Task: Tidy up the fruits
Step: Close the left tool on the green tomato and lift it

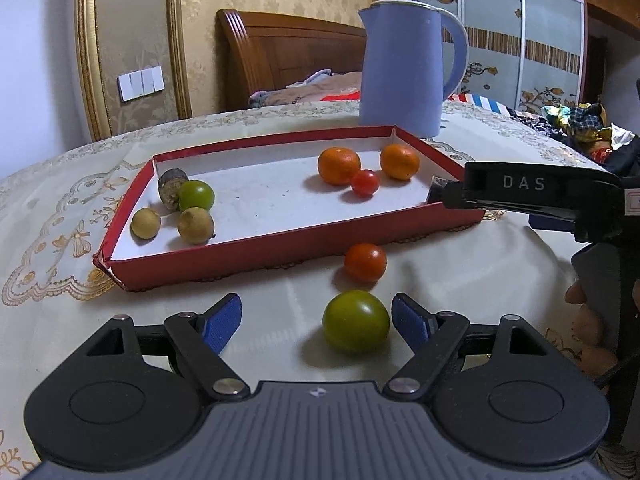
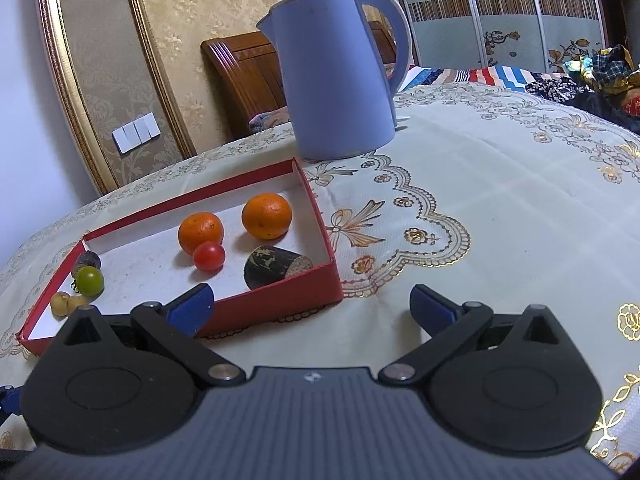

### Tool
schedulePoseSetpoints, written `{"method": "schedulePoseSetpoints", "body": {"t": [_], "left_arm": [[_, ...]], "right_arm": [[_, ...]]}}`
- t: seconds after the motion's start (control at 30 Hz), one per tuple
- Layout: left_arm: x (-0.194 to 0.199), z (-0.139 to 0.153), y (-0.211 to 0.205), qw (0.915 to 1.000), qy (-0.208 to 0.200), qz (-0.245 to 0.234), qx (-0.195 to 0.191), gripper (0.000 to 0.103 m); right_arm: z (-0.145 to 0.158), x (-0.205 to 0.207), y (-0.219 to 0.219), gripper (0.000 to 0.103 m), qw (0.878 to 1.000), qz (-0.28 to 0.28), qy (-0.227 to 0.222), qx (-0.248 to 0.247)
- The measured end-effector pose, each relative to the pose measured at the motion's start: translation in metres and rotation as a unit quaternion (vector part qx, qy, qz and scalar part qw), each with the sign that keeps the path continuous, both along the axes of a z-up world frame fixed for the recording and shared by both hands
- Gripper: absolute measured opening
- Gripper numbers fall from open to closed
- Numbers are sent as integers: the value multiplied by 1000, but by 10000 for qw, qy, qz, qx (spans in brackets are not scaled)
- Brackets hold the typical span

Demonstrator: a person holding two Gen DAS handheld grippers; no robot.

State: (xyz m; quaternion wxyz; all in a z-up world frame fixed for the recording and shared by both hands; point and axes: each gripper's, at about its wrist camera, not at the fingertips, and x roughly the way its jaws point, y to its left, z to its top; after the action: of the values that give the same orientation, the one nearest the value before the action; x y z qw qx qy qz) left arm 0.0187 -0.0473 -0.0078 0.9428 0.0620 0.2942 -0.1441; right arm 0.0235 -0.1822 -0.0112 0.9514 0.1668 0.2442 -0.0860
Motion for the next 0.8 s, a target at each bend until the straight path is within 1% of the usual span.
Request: {"method": "schedulePoseSetpoints", "body": {"t": [0.1, 0.17, 0.27, 0.3, 0.33, 0.43, 0.53, 0.6, 0.8], "left_arm": [[3, -1, 1, 10000, 89, 41, 3, 82], [4, -1, 2, 9998, 170, -31, -44, 77], [2, -2, -2, 9999, 96, -111, 52, 70], [1, -2, -4, 9998, 88, -173, 86, 59], [1, -3, -6, 9996, 96, -206, 145, 45], [1, -4, -6, 9994, 129, -286, 124, 37], [1, -4, -5, 9996, 108, -255, 104, 37], [1, -3, -2, 9999, 36, -97, 110, 37], [7, 6, 23, 9986, -50, 380, -354, 36]], "right_arm": [[0, 0, 0, 103, 10000, 4, 4, -2], [0, 0, 0, 103, 10000, 6, 7, 1], [0, 1, 0, 103, 10000, 7, 20, 1], [-1, 0, 0, 103, 10000, 7, 21, 0], [-1, 1, 0, 103, 10000, 6, 20, 2], [-1, 1, 0, 103, 10000, 16, 32, 4], [-1, 1, 0, 103, 10000, 30, 64, -9], [-2, 1, 1, 103, 10000, 38, 64, -25], [0, 2, 5, 103, 9998, 111, 54, -123]]}}
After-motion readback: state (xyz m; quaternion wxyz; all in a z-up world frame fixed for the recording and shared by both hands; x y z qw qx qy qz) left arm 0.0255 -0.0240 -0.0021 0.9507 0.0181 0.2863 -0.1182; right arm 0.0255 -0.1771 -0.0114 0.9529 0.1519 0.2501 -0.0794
